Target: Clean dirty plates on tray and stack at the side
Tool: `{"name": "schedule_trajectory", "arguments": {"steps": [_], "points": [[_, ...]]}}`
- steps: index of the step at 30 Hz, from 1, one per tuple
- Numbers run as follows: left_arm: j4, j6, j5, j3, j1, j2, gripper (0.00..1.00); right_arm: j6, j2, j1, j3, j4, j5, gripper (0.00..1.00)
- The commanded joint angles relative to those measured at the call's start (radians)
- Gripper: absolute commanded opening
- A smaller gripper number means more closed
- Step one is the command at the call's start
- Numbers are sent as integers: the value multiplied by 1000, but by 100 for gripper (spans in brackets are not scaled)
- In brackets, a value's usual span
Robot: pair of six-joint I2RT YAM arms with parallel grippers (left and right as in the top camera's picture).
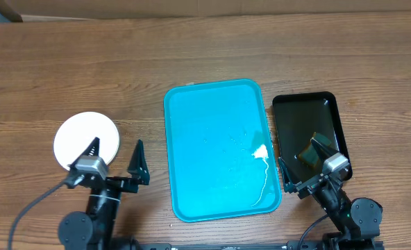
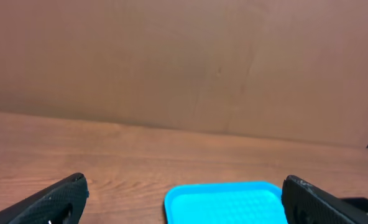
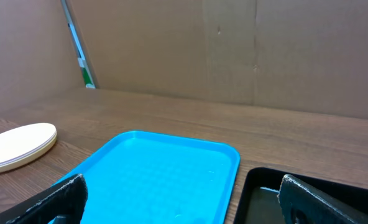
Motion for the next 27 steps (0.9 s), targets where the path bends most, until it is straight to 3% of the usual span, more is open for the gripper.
{"name": "schedule_trajectory", "arguments": {"steps": [1,10,20,27], "points": [[55,8,41,-126,7,-104,100,-3,-12,5,-11,4,14,100],[278,8,42,-334,-21,-103,100,-3,-12,5,-11,4,14,100],[156,10,42,-336,-23,-102,100,-3,-12,5,-11,4,14,100],[159,10,41,-336,-23,-97,100,-3,-12,5,-11,4,14,100]]}}
